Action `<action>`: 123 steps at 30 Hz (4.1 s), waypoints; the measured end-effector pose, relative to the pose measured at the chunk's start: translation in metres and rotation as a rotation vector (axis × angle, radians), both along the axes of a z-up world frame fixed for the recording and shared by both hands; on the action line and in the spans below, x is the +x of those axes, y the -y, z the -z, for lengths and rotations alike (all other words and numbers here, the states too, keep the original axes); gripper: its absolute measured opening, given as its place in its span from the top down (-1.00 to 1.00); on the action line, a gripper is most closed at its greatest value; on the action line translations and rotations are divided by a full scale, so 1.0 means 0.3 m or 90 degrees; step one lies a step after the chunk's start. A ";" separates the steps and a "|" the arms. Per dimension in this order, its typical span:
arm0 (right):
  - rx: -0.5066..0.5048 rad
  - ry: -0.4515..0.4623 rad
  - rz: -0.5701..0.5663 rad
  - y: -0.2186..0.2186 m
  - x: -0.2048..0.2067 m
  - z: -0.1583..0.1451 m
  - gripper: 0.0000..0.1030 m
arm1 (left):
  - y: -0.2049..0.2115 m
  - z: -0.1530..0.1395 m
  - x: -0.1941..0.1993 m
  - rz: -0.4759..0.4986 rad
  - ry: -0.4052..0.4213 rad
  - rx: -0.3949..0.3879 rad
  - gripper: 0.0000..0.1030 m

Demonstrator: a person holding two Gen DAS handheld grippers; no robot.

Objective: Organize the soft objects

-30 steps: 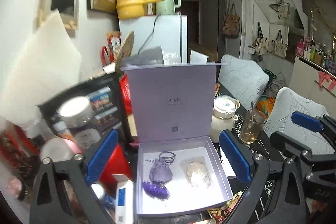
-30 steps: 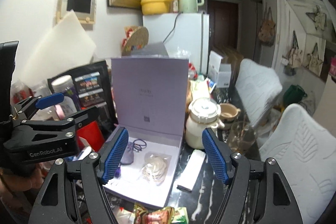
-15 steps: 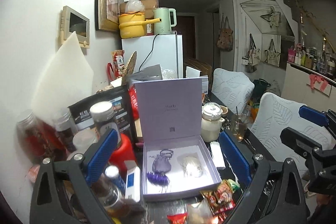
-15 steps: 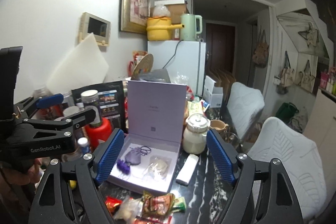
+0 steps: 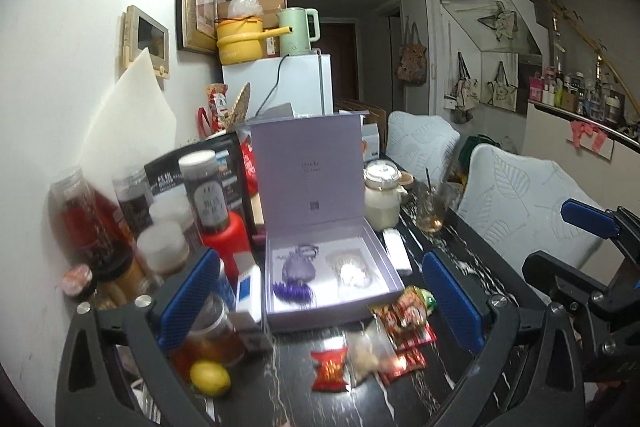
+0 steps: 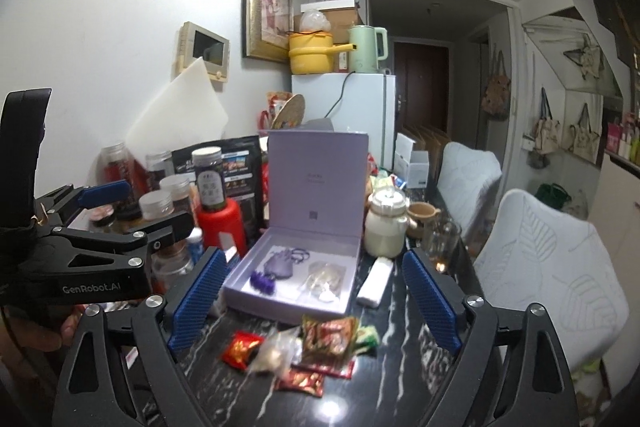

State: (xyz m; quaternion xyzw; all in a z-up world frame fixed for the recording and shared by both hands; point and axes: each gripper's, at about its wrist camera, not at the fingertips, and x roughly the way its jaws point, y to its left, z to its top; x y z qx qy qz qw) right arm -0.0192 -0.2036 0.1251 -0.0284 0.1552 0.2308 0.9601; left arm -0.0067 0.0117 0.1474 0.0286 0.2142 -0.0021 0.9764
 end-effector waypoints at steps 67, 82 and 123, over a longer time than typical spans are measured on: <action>-0.018 -0.308 -0.026 -0.068 0.283 0.718 -0.78 | -0.122 0.789 0.385 0.005 -0.329 -0.113 -0.56; -0.013 -0.375 -0.019 -0.094 0.350 0.769 -0.78 | -0.109 0.789 0.364 0.042 -0.332 -0.126 0.31; -0.039 -0.342 0.014 -0.085 0.285 0.766 0.49 | -0.125 0.788 0.236 0.038 -0.314 -0.123 0.32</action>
